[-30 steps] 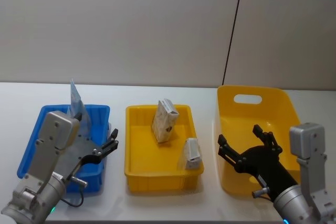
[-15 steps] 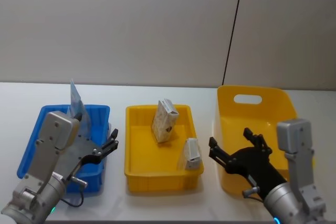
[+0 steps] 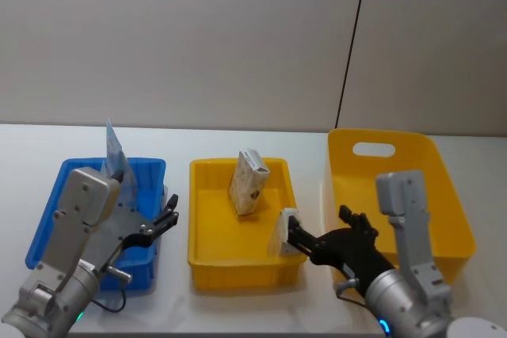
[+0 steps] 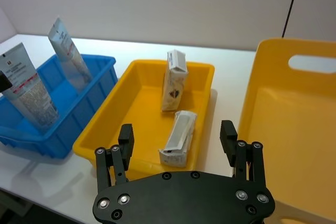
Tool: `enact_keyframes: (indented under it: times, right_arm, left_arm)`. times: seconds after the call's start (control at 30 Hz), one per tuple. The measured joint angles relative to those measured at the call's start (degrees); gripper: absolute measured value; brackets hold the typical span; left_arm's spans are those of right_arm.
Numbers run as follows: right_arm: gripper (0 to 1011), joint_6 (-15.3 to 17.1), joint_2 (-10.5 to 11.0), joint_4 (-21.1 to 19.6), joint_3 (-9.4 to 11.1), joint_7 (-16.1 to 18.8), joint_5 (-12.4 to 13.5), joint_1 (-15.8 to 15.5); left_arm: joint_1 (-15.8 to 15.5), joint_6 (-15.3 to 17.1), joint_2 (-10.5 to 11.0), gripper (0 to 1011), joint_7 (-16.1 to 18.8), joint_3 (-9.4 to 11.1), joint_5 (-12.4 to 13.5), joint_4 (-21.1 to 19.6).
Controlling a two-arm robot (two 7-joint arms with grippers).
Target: Bimanual collaborative sorting of washing and personal care products
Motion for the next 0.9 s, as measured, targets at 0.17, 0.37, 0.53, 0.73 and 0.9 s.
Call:
enact_keyframes:
  times: [0.17, 0.37, 0.53, 0.73, 0.9]
  right_arm:
    - [1003, 3.38, -1.91, 1.54, -0.65, -1.35, 0.02, 1.50]
    - [1003, 6.56, -4.07, 3.83, -1.23, -3.07, -0.34, 3.36]
    - [1004, 8.42, -5.79, 6.06, -1.59, -4.42, -0.92, 5.05]
    - [1004, 9.80, -7.40, 8.12, -1.95, -5.77, -1.70, 6.66]
    - [1004, 11.01, -8.87, 10.00, -2.14, -7.19, -2.41, 8.01]
  left_arm:
    - [0.00, 0.00, 0.01, 1001, 0.00, 0.00, -0.01, 0.00]
    - [0.00, 0.00, 0.00, 1001, 0.00, 0.00, 0.00, 0.00]
    - [0.00, 0.00, 0.00, 1001, 0.00, 0.00, 0.00, 0.00]
    - [0.00, 0.00, 0.00, 1001, 0.00, 0.00, 0.00, 0.00]
    - [0.00, 0.00, 0.00, 1001, 0.00, 0.00, 0.00, 0.00]
